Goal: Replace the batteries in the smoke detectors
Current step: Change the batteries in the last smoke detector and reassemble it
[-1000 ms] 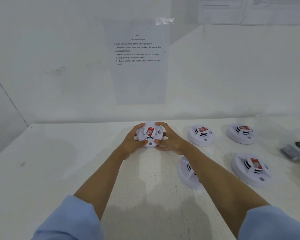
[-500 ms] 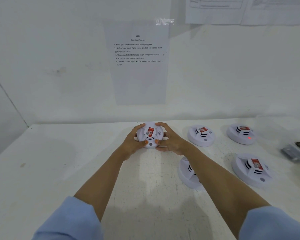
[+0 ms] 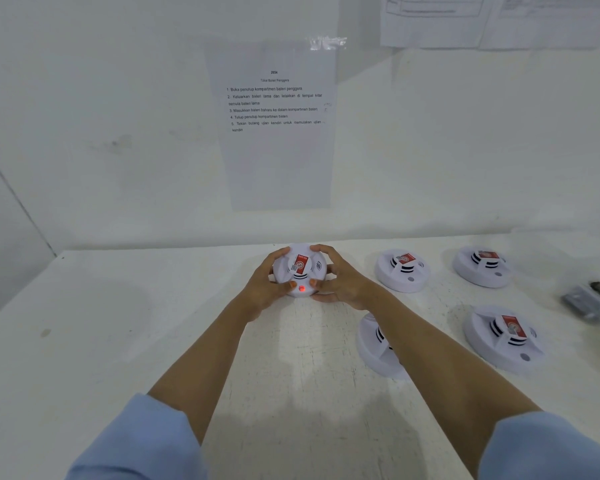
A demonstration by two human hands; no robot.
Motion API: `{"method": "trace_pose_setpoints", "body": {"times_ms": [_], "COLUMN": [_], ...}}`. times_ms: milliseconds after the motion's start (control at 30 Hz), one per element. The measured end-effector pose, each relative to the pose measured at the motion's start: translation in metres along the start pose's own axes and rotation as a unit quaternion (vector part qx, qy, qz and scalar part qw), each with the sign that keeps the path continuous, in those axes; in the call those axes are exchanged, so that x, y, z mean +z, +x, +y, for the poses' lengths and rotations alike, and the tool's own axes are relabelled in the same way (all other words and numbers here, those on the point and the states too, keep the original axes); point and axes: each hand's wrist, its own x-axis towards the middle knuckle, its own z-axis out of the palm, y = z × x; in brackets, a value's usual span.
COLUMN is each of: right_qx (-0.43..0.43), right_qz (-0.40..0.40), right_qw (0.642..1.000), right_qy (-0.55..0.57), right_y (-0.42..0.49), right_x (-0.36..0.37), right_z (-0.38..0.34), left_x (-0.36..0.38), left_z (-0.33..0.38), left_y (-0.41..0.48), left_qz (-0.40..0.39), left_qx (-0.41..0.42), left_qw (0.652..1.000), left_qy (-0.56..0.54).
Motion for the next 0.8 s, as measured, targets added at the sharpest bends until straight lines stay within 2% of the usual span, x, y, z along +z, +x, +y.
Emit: {"method": "trace_pose_setpoints", "body": {"times_ms": [567,800], "right_qx": [-0.002,-0.017], "right_qz": [-0.001,0.023], "right_qw": [1.000,0.999], "right_qy": [0.003,0.020], "right_y": [-0.0017,-0.0030], "right_x": [0.0034,0.0079], "right_z": [-0.0015,-0.0012], "left_x": [0.0000,-0.0014], "left_z": [-0.0008,-0.0007], "left_y": [0.0002,0.0019], "left_qz": [0.009,0.010], "left_qx": [0.002,-0.011], "left_qw": [1.000,1.000], "left_qy": [0.019,0.027]}}
